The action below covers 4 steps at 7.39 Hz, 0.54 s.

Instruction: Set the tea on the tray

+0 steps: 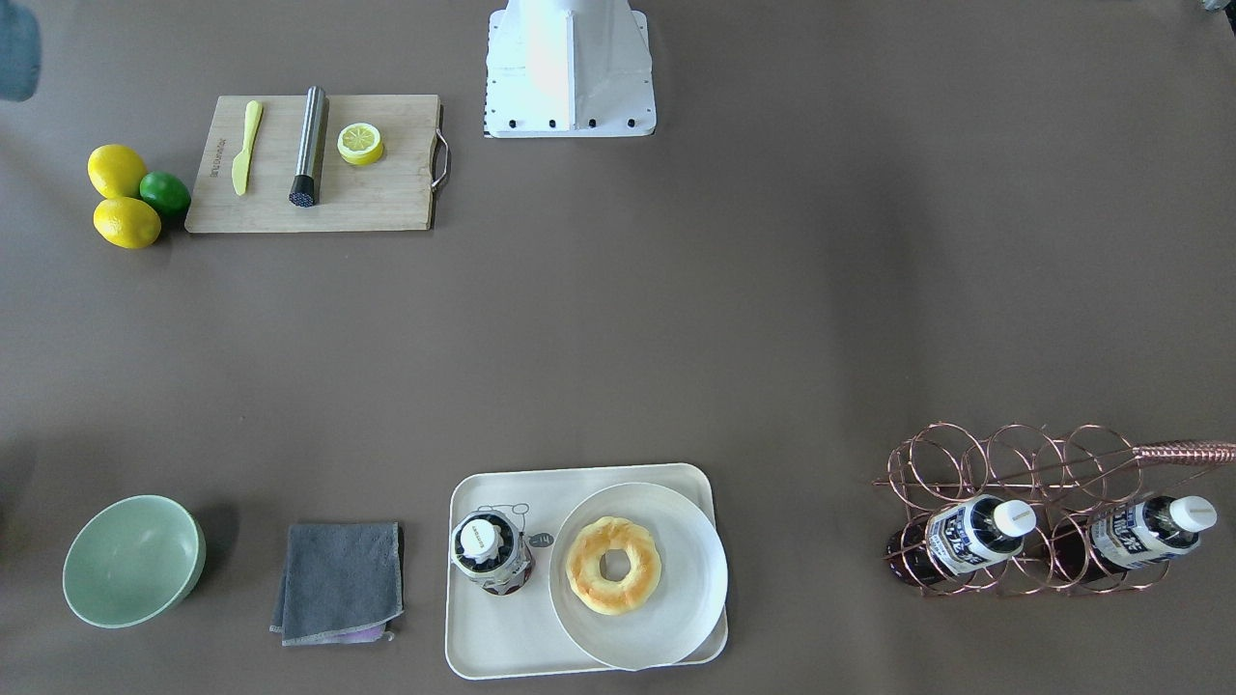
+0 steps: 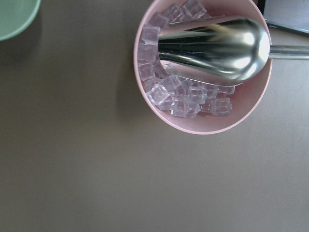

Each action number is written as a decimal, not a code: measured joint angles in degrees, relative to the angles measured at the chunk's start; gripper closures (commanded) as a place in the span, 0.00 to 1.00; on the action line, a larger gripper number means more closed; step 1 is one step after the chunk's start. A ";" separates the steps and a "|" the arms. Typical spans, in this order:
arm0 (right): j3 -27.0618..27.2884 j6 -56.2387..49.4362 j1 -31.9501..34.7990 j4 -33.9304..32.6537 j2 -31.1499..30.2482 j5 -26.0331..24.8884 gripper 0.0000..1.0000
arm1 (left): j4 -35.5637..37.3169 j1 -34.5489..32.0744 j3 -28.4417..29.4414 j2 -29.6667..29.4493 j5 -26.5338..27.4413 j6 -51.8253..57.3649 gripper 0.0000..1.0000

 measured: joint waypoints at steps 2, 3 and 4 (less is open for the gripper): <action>-13.11 -12.52 10.53 14.27 -6.11 11.27 0.00 | -0.02 -0.05 0.09 0.32 0.00 0.00 0.03; -18.96 -15.72 13.94 19.67 -7.03 15.44 0.00 | -0.03 -0.05 0.16 0.51 0.00 0.00 0.03; -21.42 -16.95 16.01 21.99 -7.37 17.95 0.00 | -0.02 -0.05 0.18 0.64 0.00 0.00 0.03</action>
